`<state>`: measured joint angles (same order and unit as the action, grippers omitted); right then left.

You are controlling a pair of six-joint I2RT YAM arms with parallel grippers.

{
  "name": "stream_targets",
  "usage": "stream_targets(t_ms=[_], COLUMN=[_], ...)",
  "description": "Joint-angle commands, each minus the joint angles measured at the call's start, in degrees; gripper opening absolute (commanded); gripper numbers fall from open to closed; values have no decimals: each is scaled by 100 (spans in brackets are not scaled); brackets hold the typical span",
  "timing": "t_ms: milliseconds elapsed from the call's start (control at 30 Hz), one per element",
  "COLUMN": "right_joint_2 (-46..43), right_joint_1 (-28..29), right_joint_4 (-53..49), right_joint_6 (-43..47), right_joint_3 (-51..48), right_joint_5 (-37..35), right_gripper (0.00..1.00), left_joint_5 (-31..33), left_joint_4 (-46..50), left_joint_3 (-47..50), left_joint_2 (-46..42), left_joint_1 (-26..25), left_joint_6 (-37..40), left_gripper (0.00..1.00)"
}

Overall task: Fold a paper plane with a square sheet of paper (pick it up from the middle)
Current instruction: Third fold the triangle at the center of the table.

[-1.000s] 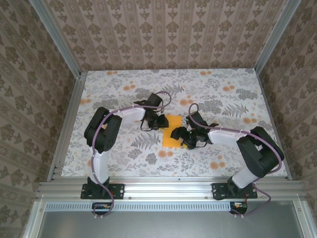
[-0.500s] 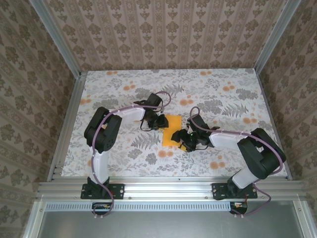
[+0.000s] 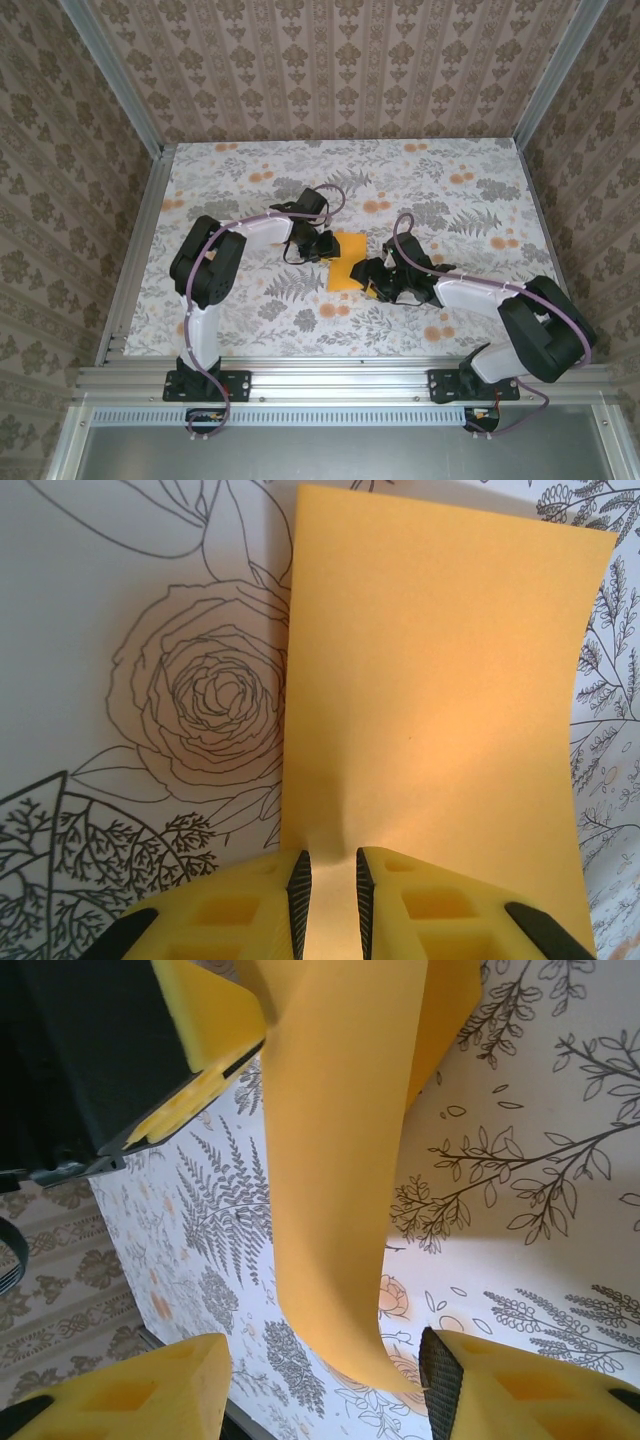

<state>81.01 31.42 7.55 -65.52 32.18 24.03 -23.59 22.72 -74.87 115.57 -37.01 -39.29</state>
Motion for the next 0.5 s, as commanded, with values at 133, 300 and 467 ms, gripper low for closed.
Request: stream_targets(t_ms=[133,300,467], right_joint_2=[-94,-484,-577], right_joint_1=[22,22,22], right_joint_4=[23,-148,-24], right_joint_6=[36,120,99], right_joint_3=[-86,-102,-161], right_joint_5=[9,-109,-74], right_gripper=[47,45,46], left_joint_5=[188,206,211], left_joint_4=[304,315,332], left_joint_3=[95,87,52], left_joint_2=[326,348,370], left_joint_1=[28,28,28], left_joint_6=[0,0,8], left_gripper=[24,24,24])
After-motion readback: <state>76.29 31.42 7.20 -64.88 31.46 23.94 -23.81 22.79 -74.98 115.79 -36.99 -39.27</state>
